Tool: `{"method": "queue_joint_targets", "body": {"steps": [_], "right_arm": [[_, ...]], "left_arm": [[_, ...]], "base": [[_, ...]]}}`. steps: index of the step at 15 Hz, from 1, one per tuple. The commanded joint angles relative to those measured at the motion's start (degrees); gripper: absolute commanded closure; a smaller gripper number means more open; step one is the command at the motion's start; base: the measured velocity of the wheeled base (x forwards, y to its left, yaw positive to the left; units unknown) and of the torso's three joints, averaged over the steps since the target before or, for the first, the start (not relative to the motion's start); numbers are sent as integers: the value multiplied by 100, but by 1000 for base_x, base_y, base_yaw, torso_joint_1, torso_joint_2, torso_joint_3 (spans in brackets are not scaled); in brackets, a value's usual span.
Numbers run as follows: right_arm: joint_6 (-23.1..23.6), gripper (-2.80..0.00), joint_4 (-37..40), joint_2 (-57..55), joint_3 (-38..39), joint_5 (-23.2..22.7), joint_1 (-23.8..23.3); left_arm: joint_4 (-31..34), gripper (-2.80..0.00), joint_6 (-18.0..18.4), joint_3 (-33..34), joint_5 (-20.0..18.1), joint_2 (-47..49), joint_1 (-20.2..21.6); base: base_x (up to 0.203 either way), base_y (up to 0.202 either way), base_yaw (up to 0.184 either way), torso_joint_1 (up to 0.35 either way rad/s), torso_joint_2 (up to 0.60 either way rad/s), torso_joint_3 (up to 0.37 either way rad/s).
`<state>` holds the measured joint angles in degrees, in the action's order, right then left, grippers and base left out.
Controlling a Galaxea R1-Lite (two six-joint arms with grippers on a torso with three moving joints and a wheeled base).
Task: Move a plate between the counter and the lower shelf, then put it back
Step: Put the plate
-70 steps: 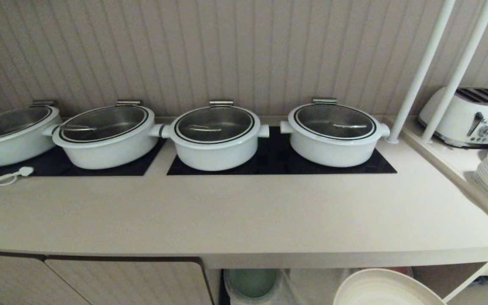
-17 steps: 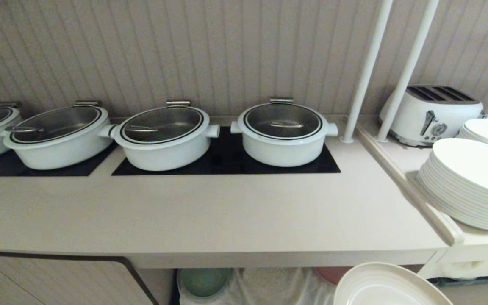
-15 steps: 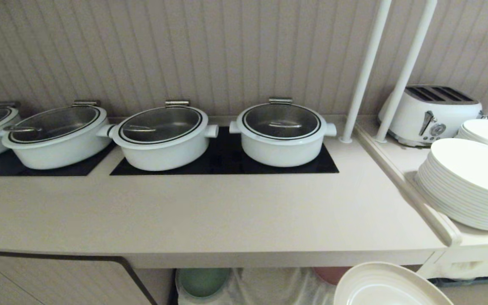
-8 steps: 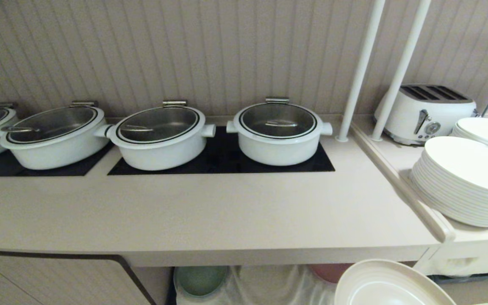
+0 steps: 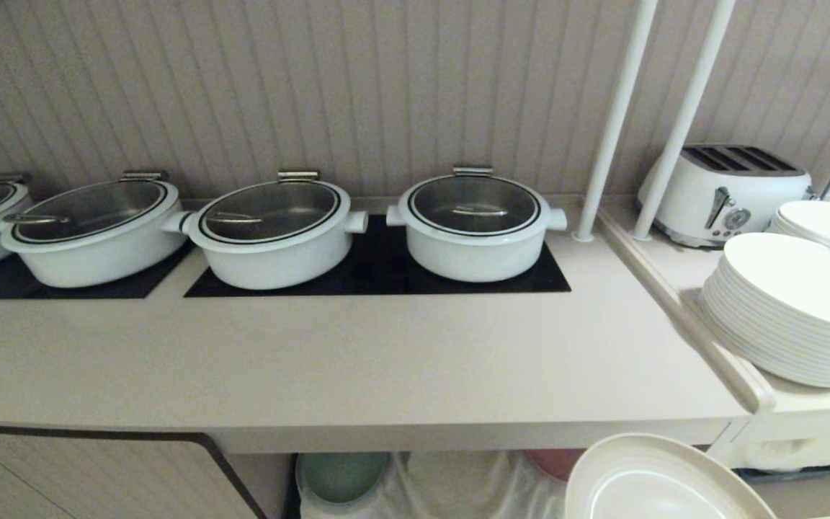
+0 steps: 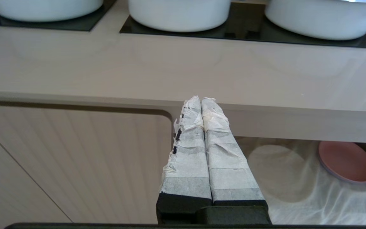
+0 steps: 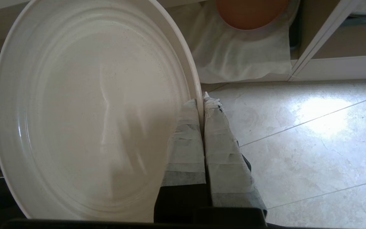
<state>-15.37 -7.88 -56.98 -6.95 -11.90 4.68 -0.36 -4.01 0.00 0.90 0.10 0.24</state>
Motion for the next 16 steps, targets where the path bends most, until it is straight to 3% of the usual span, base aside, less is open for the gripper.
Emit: {"method": "queue_joint_targets", "body": {"steps": [1,16], "right_arm": [[-10,0,-19,-141,-60,-6,-2],[-42,0,0,-1495,-1341,3,-29]], "left_arm": [[0,0,-3,0,-2,-1,2],[-4,0,-3,0,-2,-1,2]], "base": [[0,0,0,0,0,0],[0,0,0,0,0,0]]}}
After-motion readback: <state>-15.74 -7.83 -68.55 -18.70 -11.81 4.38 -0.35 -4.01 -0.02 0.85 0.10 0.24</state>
